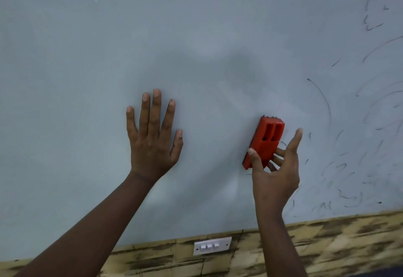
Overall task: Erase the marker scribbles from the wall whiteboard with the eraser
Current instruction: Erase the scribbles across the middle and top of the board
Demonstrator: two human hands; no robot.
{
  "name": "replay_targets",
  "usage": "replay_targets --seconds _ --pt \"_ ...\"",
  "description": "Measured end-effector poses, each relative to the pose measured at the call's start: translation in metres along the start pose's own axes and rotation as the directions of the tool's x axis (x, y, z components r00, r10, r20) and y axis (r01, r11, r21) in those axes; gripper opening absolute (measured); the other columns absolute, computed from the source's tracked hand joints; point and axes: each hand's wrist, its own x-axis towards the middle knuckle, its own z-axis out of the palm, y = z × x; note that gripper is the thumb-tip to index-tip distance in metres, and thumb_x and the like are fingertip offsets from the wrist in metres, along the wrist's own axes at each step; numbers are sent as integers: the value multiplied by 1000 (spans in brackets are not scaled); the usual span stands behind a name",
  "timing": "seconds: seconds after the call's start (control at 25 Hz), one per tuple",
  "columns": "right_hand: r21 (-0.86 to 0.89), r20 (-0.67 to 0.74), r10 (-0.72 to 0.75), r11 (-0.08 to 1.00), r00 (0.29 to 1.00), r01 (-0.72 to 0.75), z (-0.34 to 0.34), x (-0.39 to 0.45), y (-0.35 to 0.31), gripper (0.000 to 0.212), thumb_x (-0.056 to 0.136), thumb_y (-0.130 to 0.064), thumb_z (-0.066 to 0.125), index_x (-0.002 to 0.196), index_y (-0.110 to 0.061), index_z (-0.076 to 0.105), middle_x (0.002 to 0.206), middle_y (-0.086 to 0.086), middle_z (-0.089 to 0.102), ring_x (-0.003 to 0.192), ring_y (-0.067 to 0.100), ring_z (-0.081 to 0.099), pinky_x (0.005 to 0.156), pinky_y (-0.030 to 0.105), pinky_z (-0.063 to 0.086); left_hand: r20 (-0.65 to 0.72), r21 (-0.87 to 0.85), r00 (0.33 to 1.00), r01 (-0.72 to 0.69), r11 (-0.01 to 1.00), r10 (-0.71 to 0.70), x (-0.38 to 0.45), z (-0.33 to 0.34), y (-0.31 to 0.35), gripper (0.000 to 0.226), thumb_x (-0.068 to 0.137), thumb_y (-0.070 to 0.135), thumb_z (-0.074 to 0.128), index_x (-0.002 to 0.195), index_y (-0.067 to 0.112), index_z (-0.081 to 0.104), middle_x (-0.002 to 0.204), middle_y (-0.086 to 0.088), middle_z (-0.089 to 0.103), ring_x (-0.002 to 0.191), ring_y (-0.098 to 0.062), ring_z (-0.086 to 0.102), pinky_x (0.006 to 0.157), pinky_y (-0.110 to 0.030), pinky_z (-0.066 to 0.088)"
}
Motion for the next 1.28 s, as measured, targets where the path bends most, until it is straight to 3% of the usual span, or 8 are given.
replay_targets --seconds 0.24,0.4,0.56,0.68,0.84,0.92,1.08,1.28 --pt "-63 68 72 996 995 -67 10 -75 64 86 85 -31 83 158 -29 40 106 -9 47 95 4 55 85 24 55 -8 -6 1000 -2 1000 2 -8 2 3 71 107 33 51 168 10 25 172 -21 20 166 -31 5 131 -60 7" --pt "-101 145 281 958 949 -268 8 -134 125 78 80 -29 87 150 -32 50 98 -14 53 94 6 63 80 29 57 -9 -14 1000 1 1000 -1 -15 3 5 72 106 33 53 168 10 25 172 -21 22 166 -31 5 131 -60 7" --pt "-21 139 639 765 756 -643 11 -168 157 88 78 -39 87 154 -30 43 100 1 70 101 20 68 94 32 50 -8 -20 1000 0 1000 0 -22 6 6 75 105 34 55 169 11 23 173 -19 21 166 -31 6 132 -59 5" --pt "31 135 735 667 664 -744 14 -175 157 86 84 -40 82 157 -29 37 110 23 68 99 28 66 94 30 46 2 -21 1000 -3 1000 3 -29 7 8 74 105 35 55 169 11 26 174 -18 20 166 -31 6 132 -58 5" --pt "232 201 800 522 565 -821 23 -165 123 84 91 -26 78 160 -25 31 124 8 67 115 34 66 100 53 55 9 -30 1000 -17 999 18 -37 8 9 73 105 35 54 168 11 28 179 -13 7 166 -32 7 132 -58 4" --pt "220 195 733 615 652 -758 41 -164 89 87 88 -36 79 159 -31 30 111 -4 69 107 24 68 95 46 58 12 -27 999 -29 999 29 -40 10 9 74 105 36 54 169 11 26 179 -12 4 166 -32 7 132 -58 4" --pt "123 228 412 887 882 -445 73 -199 25 86 81 -52 75 154 -46 32 109 -11 55 102 7 60 76 10 50 28 -27 999 -31 999 32 -43 10 10 75 105 36 54 170 13 23 179 -13 8 166 -32 5 132 -57 3" --pt "-23 303 241 969 922 -246 81 -222 25 81 88 -49 76 158 -37 36 110 -11 44 105 0 54 79 15 52 49 -54 997 -61 997 64 -49 11 7 75 106 37 52 170 14 20 178 -13 10 166 -31 3 132 -56 1"
